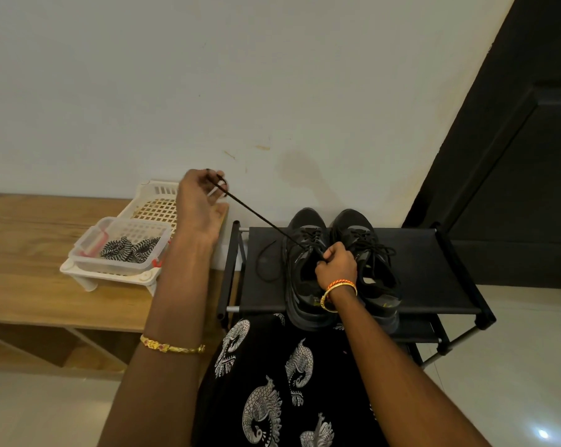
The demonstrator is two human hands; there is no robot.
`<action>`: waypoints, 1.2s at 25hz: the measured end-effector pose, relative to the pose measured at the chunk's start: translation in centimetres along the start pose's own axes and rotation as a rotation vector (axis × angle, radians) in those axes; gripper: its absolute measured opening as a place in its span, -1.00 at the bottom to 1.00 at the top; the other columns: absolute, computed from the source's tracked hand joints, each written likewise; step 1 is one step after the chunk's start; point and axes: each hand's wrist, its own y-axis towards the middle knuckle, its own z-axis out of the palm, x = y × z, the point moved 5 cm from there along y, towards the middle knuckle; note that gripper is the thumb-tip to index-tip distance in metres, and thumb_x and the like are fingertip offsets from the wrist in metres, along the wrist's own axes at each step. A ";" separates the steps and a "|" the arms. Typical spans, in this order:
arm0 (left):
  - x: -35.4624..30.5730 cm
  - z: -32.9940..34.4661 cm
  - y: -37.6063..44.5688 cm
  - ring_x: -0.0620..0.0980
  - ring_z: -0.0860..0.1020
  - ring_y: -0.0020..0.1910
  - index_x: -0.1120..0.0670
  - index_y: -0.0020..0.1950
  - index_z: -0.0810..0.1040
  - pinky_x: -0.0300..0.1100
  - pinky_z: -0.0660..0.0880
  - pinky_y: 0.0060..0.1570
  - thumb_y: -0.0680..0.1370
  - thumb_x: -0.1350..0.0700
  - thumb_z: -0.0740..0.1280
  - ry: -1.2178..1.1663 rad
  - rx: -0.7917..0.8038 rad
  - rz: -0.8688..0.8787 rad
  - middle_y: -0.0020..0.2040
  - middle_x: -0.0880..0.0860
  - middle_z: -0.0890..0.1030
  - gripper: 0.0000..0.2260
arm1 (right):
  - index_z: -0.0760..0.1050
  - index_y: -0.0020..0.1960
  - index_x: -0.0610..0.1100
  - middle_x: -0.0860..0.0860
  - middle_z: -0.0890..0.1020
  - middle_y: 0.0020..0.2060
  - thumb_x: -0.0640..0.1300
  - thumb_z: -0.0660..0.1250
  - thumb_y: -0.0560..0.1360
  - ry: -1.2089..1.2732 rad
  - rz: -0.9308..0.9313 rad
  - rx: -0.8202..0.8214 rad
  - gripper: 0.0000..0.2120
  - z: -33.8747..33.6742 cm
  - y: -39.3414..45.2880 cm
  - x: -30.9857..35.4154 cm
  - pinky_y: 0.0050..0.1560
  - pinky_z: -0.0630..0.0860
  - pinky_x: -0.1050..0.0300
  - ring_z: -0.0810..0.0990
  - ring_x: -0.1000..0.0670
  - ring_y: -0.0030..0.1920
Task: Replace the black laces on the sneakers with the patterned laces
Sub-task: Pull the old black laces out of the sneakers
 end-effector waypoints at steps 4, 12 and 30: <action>2.2 -1.4 0.9 0.16 0.34 0.34 0.22 0.46 0.22 -0.05 0.39 0.18 0.41 -0.11 0.33 0.666 -0.221 -0.110 0.42 0.21 0.26 -0.28 | 0.43 0.24 -0.11 -0.15 0.44 0.05 -0.36 0.27 0.47 -0.056 -0.049 0.112 -0.63 0.3 0.4 0.2 -0.06 0.38 0.17 0.41 -0.03 -0.11; 16.4 4.2 -2.9 0.13 0.32 0.33 0.13 0.35 0.34 0.01 0.42 0.25 0.49 0.04 0.40 1.310 0.312 0.172 0.33 0.14 0.30 -0.51 | 0.40 -0.22 -0.03 -0.01 0.43 -0.33 -0.28 0.36 0.46 0.175 0.001 0.222 -0.78 -0.4 1.5 0.1 -0.18 0.43 0.10 0.43 0.00 -0.30; 17.2 4.4 -1.0 0.03 0.40 0.19 0.03 0.28 0.51 -0.10 0.49 0.02 0.53 0.20 0.33 1.282 0.420 0.449 0.17 0.05 0.44 -0.68 | 0.50 -0.02 -0.23 -0.07 0.58 -0.25 -0.29 0.29 0.53 0.438 -0.040 0.137 -0.95 -9.8 6.9 9.4 -0.26 0.54 0.12 0.57 0.01 -0.26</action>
